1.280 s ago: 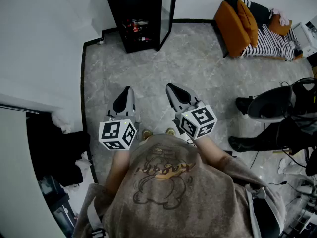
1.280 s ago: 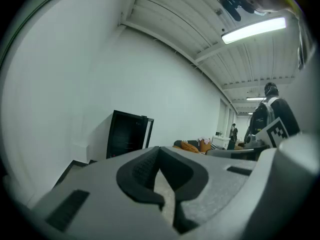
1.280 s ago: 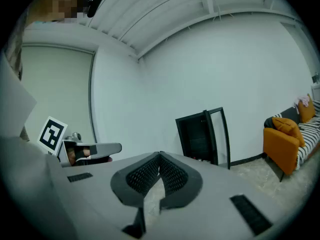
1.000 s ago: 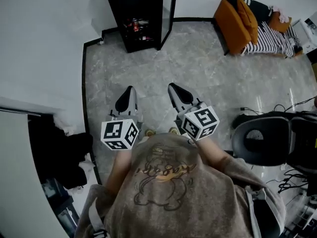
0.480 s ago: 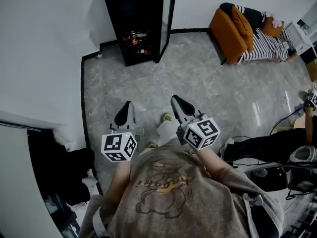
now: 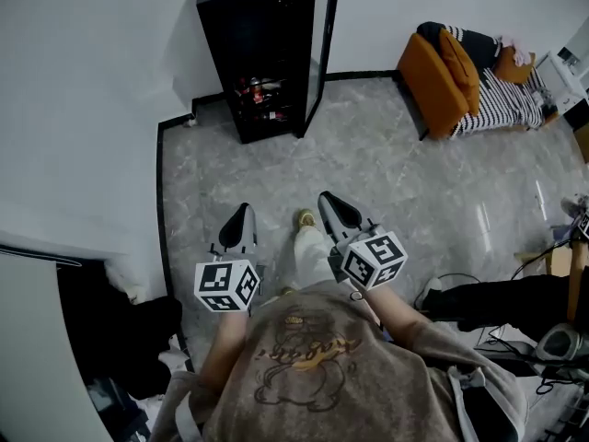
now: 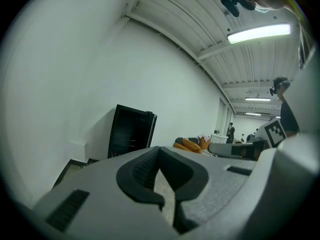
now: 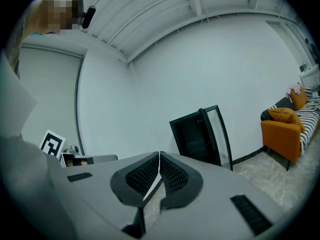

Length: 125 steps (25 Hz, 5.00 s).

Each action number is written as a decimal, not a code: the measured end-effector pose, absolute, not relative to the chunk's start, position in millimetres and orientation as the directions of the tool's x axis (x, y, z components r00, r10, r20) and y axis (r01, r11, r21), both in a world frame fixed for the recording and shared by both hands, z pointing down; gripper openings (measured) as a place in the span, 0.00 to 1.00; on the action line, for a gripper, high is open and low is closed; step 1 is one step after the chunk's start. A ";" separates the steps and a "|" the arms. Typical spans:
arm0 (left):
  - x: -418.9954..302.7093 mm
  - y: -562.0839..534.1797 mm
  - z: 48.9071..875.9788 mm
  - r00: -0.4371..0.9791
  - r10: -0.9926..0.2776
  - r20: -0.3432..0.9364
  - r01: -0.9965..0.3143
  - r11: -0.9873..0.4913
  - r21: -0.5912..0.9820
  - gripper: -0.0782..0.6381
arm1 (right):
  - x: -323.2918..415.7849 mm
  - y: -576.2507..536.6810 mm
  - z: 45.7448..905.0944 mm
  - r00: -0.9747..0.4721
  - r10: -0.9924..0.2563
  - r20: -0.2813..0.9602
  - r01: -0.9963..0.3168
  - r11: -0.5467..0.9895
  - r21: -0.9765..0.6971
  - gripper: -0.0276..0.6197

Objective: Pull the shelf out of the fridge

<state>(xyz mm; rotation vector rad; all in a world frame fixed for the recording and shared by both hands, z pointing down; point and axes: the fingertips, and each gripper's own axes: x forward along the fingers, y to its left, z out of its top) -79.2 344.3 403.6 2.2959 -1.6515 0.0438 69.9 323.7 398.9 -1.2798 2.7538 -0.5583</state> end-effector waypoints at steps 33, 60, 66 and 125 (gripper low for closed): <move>-67.1 83.4 391.7 0.356 -0.908 0.220 -0.917 -0.293 0.271 0.12 | 78.9 62.0 394.7 -0.667 -0.735 0.120 -0.701 0.565 -0.436 0.08; -76.8 -26.2 391.7 0.269 -0.944 0.193 -0.922 -0.194 0.336 0.12 | 71.4 -65.9 399.2 -0.747 -0.661 0.070 -0.600 0.626 -0.498 0.08; -86.4 -69.7 385.7 0.288 -0.946 0.146 -0.915 -0.227 0.333 0.12 | 58.7 -104.8 391.6 -0.738 -0.674 0.038 -0.606 0.636 -0.478 0.08; -170.7 -256.5 559.7 0.301 -0.948 0.104 -0.614 -0.109 0.782 0.28 | -34.2 -280.2 598.3 -0.642 -0.764 0.055 -0.341 0.221 -0.914 0.28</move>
